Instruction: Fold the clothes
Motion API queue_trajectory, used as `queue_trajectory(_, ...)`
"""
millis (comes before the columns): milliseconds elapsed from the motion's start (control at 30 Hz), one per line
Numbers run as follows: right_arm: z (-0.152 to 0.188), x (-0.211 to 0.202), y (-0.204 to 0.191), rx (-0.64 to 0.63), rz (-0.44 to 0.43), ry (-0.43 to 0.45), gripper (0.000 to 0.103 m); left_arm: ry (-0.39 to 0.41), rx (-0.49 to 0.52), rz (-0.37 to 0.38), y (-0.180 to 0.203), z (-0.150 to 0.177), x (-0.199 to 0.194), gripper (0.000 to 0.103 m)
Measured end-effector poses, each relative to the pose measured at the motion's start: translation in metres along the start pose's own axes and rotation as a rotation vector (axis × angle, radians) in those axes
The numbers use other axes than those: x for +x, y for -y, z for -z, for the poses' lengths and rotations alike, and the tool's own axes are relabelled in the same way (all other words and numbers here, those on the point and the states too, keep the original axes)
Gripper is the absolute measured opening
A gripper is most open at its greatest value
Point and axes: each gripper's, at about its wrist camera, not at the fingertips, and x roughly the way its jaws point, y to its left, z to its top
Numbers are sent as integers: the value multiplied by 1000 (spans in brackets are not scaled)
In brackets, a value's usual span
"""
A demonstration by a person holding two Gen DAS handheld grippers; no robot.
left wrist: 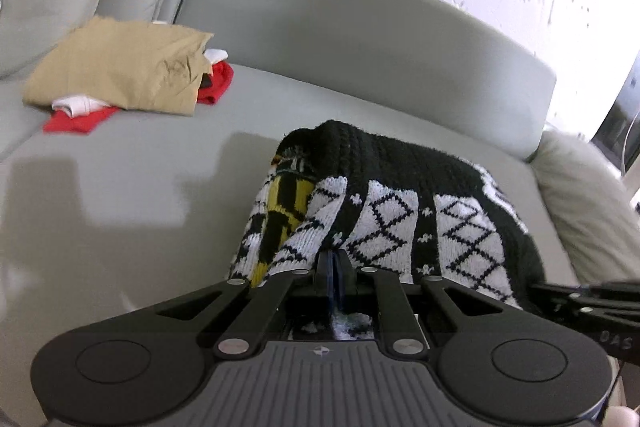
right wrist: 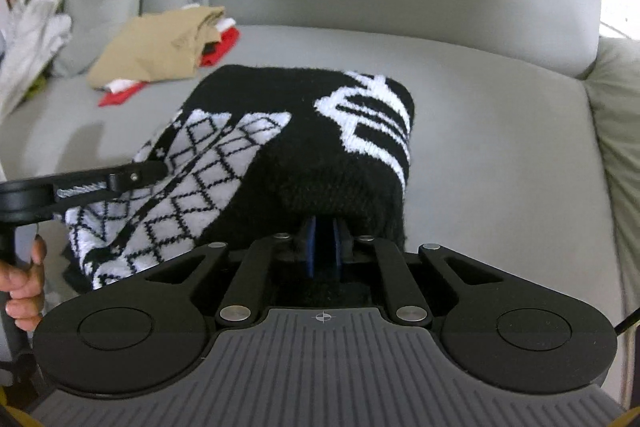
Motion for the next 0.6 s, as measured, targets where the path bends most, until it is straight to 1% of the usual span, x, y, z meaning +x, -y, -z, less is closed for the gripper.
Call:
queue_trajectory(67,-4,-8,-1,-11,-5,-14,12,-21,-39,40,-4,-4,-12,13)
queue_trajectory(100,-4,-19,3,11,-23,-10,14,-28,-59,63,-7,-5,-20,13)
queue_trajectory(167,-1,-43,11,65,-65,7,19,-23,-69,75,-8,-3,-43,12)
queue_trajectory(233,4,-68,19,122,-112,31,27,5,-47,72,-5,3,-70,17)
queue_trajectory(267,7,-79,22,135,-126,29,33,20,-33,75,-3,7,-82,18)
queue_trajectory(300,9,-89,24,143,-136,24,33,35,-19,79,-1,11,-93,20)
queue_trajectory(367,14,-102,23,138,-157,17,33,58,17,79,5,17,-105,20)
queue_trajectory(467,20,-107,14,114,-191,21,33,76,117,52,18,21,-101,15)
queue_trajectory(500,23,-103,10,98,-205,22,32,64,150,31,22,22,-94,12)
queue_trajectory(533,24,-97,5,79,-205,19,31,30,170,3,22,23,-84,3)
queue_trajectory(567,25,-88,0,56,-189,11,31,-13,158,-18,18,24,-73,5)
queue_trajectory(600,28,-77,-3,37,-159,-5,31,-42,117,-23,11,26,-64,7)
